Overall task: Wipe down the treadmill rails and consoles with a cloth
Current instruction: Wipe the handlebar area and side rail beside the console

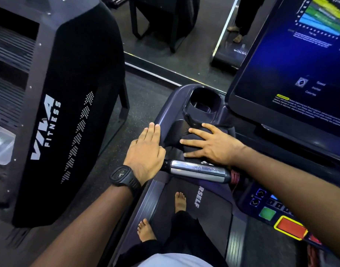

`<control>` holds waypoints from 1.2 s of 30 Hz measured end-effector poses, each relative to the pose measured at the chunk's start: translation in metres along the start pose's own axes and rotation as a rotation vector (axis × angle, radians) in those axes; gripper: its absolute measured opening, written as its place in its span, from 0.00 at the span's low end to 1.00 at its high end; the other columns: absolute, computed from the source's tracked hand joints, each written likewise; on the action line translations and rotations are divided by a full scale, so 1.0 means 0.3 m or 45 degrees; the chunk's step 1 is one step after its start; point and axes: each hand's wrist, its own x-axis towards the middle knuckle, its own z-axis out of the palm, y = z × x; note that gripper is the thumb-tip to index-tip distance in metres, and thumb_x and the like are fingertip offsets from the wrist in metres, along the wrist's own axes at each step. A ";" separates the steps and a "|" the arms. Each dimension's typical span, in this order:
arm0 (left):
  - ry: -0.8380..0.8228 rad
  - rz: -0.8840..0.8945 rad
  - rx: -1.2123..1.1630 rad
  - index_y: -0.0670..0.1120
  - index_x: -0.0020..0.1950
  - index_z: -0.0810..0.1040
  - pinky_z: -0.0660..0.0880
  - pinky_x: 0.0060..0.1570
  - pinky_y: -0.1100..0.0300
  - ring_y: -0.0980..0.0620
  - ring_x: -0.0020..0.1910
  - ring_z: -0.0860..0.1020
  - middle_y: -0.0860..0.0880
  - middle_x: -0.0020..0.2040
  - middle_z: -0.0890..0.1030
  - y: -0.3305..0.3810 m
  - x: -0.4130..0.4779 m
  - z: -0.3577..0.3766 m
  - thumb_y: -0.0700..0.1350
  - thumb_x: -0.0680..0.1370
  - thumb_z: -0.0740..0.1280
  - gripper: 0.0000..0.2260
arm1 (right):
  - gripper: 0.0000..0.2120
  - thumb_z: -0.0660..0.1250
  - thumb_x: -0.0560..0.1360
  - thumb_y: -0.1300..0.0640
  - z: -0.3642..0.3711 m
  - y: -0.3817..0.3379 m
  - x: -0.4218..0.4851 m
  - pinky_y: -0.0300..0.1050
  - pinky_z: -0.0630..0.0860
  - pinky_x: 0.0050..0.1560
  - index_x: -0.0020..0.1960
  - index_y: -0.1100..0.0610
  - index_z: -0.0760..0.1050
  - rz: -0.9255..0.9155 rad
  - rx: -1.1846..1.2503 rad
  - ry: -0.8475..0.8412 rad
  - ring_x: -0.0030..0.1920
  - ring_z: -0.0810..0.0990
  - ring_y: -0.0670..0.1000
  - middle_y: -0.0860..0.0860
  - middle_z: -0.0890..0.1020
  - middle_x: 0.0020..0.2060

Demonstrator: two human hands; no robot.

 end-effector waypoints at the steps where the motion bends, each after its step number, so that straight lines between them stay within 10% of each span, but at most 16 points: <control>1: -0.003 0.000 -0.001 0.45 0.82 0.48 0.61 0.74 0.47 0.50 0.80 0.53 0.47 0.82 0.50 0.001 0.000 0.001 0.47 0.81 0.53 0.30 | 0.33 0.63 0.81 0.48 -0.003 -0.018 0.030 0.70 0.51 0.75 0.80 0.34 0.52 0.070 -0.043 0.017 0.81 0.50 0.62 0.45 0.46 0.83; 9: -0.002 -0.001 -0.053 0.45 0.82 0.48 0.61 0.75 0.47 0.50 0.80 0.52 0.47 0.82 0.50 -0.004 -0.002 -0.004 0.46 0.80 0.54 0.31 | 0.35 0.72 0.73 0.46 -0.025 -0.026 0.112 0.64 0.76 0.52 0.78 0.43 0.66 0.585 0.163 0.307 0.69 0.70 0.70 0.52 0.64 0.79; 14: -0.024 0.009 -0.109 0.46 0.82 0.48 0.59 0.76 0.47 0.51 0.80 0.52 0.48 0.82 0.49 -0.013 -0.013 -0.012 0.45 0.80 0.55 0.31 | 0.26 0.53 0.83 0.57 0.059 -0.022 0.079 0.68 0.73 0.63 0.80 0.47 0.60 -0.236 -0.200 0.421 0.72 0.68 0.68 0.51 0.63 0.79; 25: -0.009 -0.008 -0.215 0.46 0.82 0.48 0.58 0.77 0.48 0.52 0.80 0.51 0.49 0.82 0.50 -0.021 -0.019 0.000 0.46 0.80 0.54 0.31 | 0.36 0.54 0.80 0.59 -0.003 0.040 0.174 0.68 0.53 0.77 0.83 0.42 0.44 -0.268 -0.215 0.447 0.81 0.43 0.66 0.48 0.42 0.83; 36: -0.003 0.020 -0.159 0.45 0.82 0.50 0.60 0.76 0.47 0.51 0.80 0.53 0.47 0.82 0.53 -0.037 -0.010 0.013 0.49 0.77 0.50 0.33 | 0.31 0.54 0.81 0.59 0.015 0.051 0.186 0.62 0.53 0.79 0.83 0.49 0.52 -0.526 -0.451 0.482 0.82 0.49 0.60 0.45 0.51 0.83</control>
